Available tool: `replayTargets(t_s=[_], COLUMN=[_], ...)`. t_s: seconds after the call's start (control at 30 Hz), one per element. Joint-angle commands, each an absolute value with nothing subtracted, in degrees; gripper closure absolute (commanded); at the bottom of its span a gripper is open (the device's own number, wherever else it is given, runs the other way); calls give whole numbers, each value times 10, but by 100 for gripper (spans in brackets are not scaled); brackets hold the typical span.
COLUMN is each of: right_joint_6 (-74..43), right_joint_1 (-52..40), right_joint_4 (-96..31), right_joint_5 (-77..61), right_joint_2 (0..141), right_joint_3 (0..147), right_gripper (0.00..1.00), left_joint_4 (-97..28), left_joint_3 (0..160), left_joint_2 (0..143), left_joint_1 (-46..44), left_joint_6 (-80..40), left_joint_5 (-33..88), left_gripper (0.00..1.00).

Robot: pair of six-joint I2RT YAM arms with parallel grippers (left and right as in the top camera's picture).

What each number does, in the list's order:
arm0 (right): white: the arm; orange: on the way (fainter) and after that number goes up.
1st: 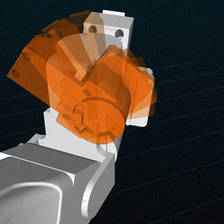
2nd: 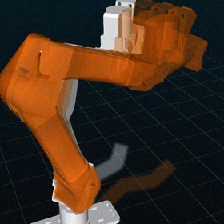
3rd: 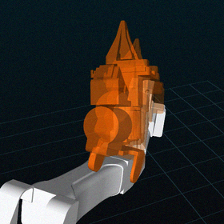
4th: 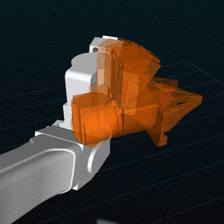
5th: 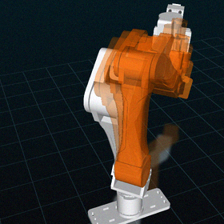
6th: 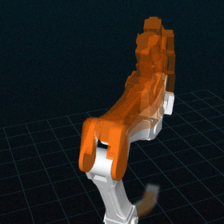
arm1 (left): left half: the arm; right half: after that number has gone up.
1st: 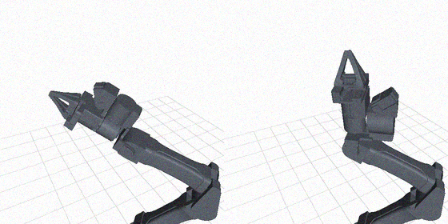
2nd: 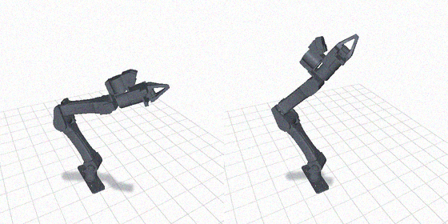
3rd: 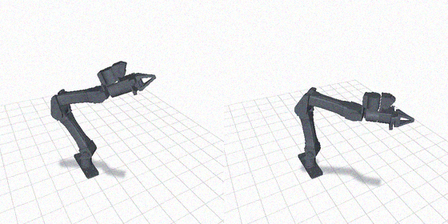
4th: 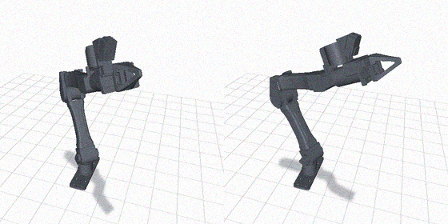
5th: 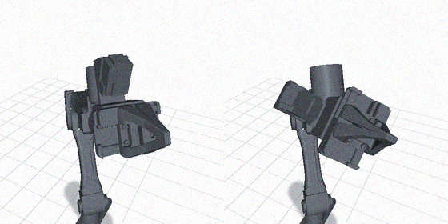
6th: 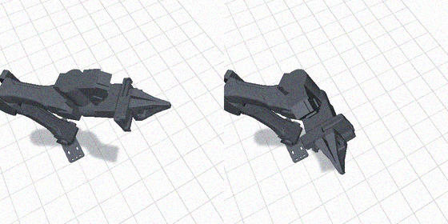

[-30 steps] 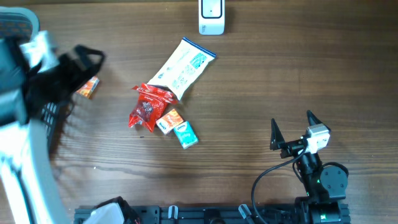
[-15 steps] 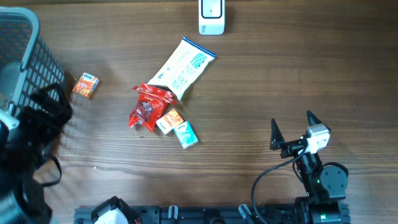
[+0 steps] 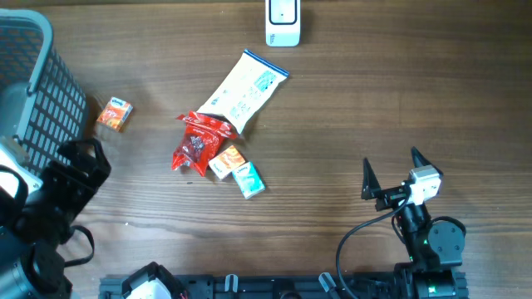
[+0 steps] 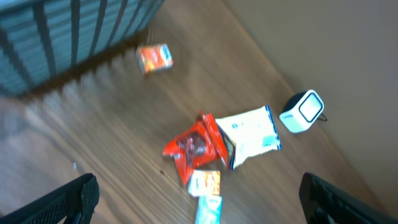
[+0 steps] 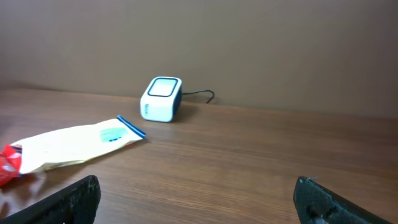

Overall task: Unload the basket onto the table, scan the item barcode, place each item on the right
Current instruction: 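Retract the left gripper back beside the basket, then swing the right gripper left over the pile of items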

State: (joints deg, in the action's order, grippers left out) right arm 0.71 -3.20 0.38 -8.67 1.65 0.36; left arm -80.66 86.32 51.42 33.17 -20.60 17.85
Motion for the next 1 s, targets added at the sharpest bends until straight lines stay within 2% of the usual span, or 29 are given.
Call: replayTargets(t_s=[0.0,0.37,0.43,0.53,0.57,0.7,0.77,0.87,0.97], right_joint_6=[30,30,17,-114,-220,-435,-479,-484,-469], right_joint_1=[-30,-30,-30,-30,-30,-30,-30,-30,-30], right_joint_4=[3,4,39,99,107,162,218,337,357], right_joint_5=[-61,-59,-71,-203,-282,-294,-300,-317,-318], right_joint_2=[17,17,17,17,17,17,17,17,17], right_joint_3=[3,3,3,3,3,3,3,4,27], right_gripper=[0,0,0,0,0,0,0,0,0], left_joint_4=[-828,-849,-849,-849,-849,-849,-849,-849,-849], left_joint_3=[867,867,867,867,867,867,867,867,867], left_joint_2=[515,515,515,515,515,515,515,515,515], left_joint_1=[336,336,336,336,336,336,336,336,336], left_joint_6=[-249,-249,-249,-249,-249,-249,-249,-249,-249], left_joint_5=[177,176,176,176,177,177,177,177,177], left_gripper=[0,0,0,0,0,0,0,0,0])
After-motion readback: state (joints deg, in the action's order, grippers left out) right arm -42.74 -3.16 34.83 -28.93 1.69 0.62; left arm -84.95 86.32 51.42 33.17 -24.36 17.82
